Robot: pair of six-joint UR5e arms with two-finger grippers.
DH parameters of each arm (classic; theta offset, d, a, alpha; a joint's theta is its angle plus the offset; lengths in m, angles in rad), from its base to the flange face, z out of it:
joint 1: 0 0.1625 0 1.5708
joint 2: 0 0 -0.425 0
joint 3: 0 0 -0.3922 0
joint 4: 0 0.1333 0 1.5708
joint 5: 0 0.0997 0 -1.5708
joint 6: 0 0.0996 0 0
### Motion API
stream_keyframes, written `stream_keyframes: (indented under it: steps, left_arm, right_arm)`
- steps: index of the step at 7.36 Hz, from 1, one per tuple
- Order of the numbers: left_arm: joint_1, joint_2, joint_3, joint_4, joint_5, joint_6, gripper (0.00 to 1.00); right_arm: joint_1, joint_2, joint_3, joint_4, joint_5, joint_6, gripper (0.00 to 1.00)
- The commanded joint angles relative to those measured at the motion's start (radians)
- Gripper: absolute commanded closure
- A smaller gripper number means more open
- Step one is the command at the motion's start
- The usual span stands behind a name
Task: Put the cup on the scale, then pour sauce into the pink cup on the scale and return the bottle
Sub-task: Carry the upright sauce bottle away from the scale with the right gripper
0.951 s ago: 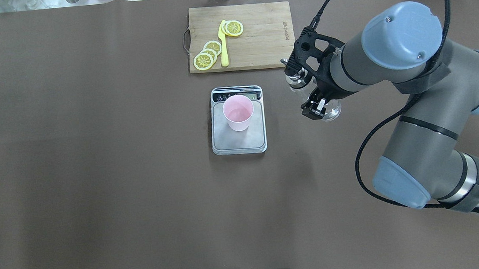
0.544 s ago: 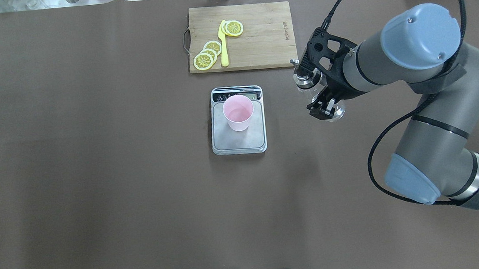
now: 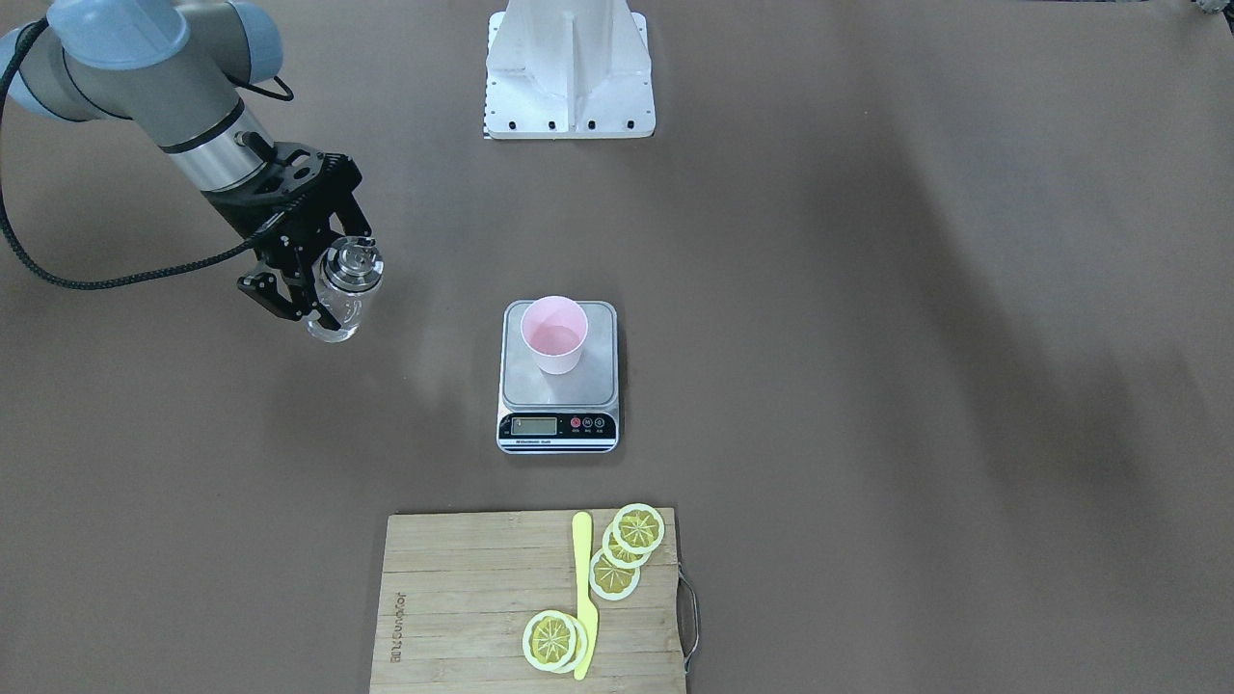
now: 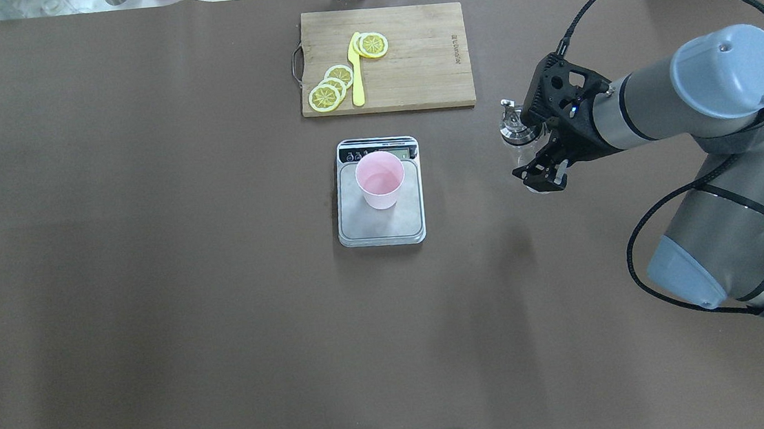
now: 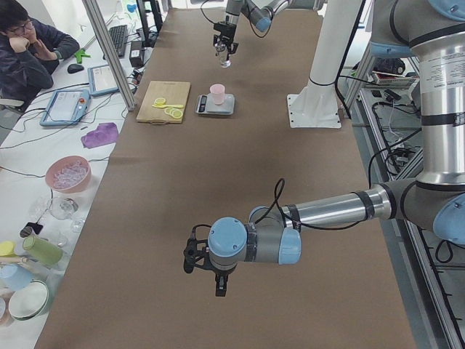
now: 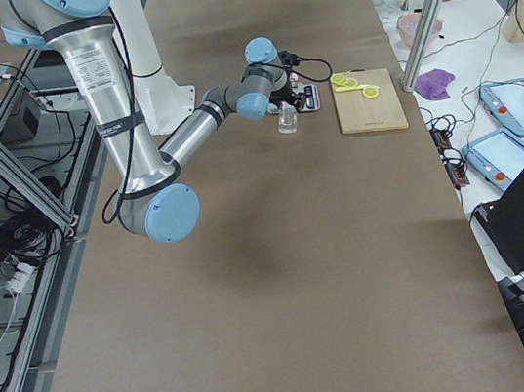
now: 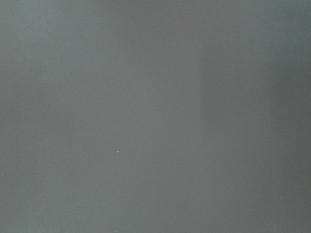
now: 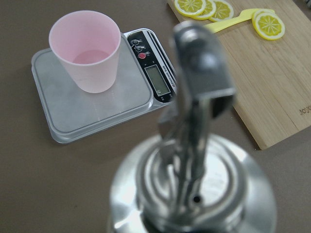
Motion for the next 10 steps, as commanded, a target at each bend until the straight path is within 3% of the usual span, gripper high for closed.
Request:
stream_keyframes:
  steps: [1,4,6,8,10]
  left_arm:
    - [0.000,0.000,0.000,0.000,0.000,0.000,0.02]
    - [-0.002,0.000,-0.001,0.000,0.000,0.000,0.02]
    - [0.000,0.000,-0.001,0.000,0.000,0.000,0.02]
    - [0.000,0.000,-0.001,0.000,0.000,0.000,0.02]
    - [0.000,0.000,0.000,0.000,0.000,0.002,0.02]
  right_arm:
    - [0.033,-0.027,-0.086,0.181,0.070,0.000,1.00]
    - [0.077,-0.032,-0.124,0.256,0.158,0.006,1.00]
    - [0.079,-0.030,-0.216,0.398,0.164,0.023,1.00]
    - [0.091,-0.026,-0.241,0.423,0.227,0.080,1.00]
    - [0.088,-0.023,-0.329,0.582,0.235,0.157,1.00]
